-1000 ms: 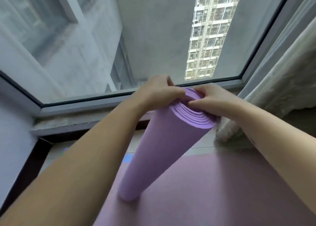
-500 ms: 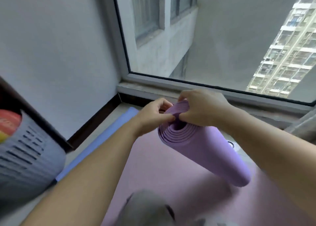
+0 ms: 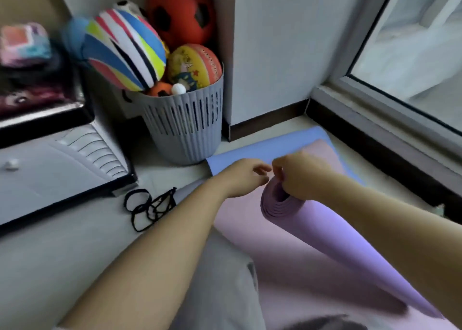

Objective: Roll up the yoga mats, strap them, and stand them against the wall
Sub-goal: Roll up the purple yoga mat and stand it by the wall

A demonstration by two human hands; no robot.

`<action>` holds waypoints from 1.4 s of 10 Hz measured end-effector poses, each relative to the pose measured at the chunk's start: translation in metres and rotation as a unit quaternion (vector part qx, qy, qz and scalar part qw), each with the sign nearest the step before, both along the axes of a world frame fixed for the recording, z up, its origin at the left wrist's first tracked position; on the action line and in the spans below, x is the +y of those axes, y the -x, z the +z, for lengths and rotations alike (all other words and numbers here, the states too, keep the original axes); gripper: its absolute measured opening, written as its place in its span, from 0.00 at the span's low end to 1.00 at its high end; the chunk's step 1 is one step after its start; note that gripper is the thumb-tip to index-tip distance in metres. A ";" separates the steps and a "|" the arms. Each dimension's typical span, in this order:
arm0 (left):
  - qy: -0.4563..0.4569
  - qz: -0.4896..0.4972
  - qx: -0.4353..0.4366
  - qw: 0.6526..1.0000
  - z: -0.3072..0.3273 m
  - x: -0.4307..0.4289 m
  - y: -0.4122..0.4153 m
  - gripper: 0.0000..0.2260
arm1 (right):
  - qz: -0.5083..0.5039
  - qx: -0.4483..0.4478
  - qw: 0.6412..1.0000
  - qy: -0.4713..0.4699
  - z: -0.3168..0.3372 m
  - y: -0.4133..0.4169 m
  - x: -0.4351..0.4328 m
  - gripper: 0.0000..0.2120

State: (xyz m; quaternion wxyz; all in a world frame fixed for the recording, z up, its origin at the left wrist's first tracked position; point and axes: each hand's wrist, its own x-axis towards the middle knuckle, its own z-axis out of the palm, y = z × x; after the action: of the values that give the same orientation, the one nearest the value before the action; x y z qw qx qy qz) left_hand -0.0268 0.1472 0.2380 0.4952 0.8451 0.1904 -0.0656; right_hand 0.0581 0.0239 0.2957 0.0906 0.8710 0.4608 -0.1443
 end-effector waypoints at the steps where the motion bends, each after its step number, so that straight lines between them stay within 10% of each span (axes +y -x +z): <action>1: -0.043 0.085 0.071 0.993 -0.027 0.055 0.042 0.17 | 0.006 0.030 0.997 0.065 -0.044 0.010 0.045 0.10; 4: -0.120 0.225 0.311 0.916 -0.196 0.132 0.185 0.20 | 0.102 0.044 0.975 0.192 -0.169 0.044 0.138 0.14; 10: -0.246 0.217 0.377 0.866 -0.314 0.208 0.160 0.19 | 0.099 0.102 0.967 0.211 -0.287 0.046 0.187 0.14; 12: -0.300 0.383 0.024 0.874 -0.262 0.171 0.140 0.10 | 0.132 0.067 0.962 0.231 -0.239 0.036 0.179 0.05; 14: -0.169 0.190 -0.170 0.952 -0.095 0.119 0.065 0.17 | 0.026 0.016 0.992 0.119 -0.104 -0.014 0.150 0.07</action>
State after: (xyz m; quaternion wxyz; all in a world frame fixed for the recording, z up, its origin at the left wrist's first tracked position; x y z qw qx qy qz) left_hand -0.0913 0.2664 0.1430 0.3737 0.8633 0.2689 0.2069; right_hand 0.0716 0.1736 0.1919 0.1904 0.8392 0.4643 -0.2096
